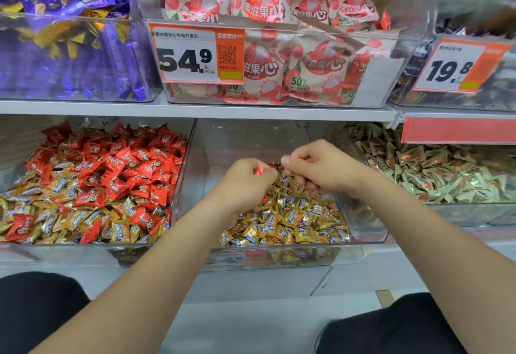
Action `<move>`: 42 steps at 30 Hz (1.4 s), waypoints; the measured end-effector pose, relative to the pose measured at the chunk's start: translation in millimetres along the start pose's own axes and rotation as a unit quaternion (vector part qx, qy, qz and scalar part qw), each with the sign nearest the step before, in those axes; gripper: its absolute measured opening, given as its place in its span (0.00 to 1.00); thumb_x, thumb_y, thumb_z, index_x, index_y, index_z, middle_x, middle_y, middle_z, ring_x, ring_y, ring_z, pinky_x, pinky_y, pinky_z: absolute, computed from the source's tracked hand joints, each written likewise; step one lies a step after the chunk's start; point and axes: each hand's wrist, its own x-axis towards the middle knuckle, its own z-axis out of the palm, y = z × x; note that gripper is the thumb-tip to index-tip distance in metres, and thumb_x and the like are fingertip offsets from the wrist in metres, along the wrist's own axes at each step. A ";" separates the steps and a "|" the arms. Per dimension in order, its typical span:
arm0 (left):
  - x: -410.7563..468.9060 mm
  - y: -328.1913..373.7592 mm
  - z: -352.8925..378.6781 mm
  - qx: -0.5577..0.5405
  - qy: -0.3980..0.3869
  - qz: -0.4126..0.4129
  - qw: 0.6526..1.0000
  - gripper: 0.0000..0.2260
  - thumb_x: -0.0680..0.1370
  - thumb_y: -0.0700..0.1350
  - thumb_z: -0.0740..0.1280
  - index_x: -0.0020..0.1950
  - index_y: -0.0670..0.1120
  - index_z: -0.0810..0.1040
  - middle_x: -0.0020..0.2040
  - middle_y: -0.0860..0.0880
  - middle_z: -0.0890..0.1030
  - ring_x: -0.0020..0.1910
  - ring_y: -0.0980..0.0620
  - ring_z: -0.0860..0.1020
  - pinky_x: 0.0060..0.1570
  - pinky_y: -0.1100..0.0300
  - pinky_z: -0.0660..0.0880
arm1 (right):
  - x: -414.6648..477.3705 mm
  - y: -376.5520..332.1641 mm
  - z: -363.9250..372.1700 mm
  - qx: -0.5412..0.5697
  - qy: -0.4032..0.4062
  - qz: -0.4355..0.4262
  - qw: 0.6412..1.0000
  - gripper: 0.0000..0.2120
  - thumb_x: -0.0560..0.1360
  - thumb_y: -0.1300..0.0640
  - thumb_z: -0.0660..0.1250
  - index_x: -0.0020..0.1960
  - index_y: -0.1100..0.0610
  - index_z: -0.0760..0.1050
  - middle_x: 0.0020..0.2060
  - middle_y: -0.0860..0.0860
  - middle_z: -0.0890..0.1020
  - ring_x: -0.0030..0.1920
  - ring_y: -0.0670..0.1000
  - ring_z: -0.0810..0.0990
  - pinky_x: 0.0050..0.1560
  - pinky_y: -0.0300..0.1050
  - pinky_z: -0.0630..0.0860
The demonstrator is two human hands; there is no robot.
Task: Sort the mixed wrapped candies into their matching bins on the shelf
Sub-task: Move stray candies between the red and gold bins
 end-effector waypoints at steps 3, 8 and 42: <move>-19.1 19.3 -22.9 0.186 0.052 0.100 0.976 0.04 0.82 0.45 0.67 0.51 0.48 0.82 0.41 0.54 0.78 0.39 0.53 0.79 0.37 0.60 0.73 | -10.3 -34.9 10.2 0.097 -0.011 0.070 0.993 0.18 0.84 0.46 0.56 0.40 0.54 0.70 0.30 0.50 0.70 0.26 0.49 0.64 0.26 0.40 0.58; -39.9 10.3 -85.7 0.325 0.118 0.169 0.923 0.10 0.79 0.39 0.64 0.53 0.54 0.76 0.50 0.51 0.71 0.51 0.45 0.75 0.50 0.54 0.69 | -24.7 -92.5 56.2 0.149 -0.004 0.066 0.987 0.09 0.79 0.59 0.60 0.43 0.57 0.77 0.34 0.53 0.75 0.28 0.50 0.67 0.27 0.42 0.63; -56.2 -12.0 -115.0 0.528 0.151 0.259 0.795 0.21 0.79 0.50 0.54 0.71 0.50 0.72 0.68 0.49 0.75 0.73 0.43 0.67 0.70 0.39 0.68 | 11.1 -78.5 116.5 -0.142 0.153 -0.210 0.955 0.09 0.80 0.53 0.56 0.50 0.52 0.75 0.46 0.50 0.79 0.52 0.56 0.78 0.51 0.50 0.69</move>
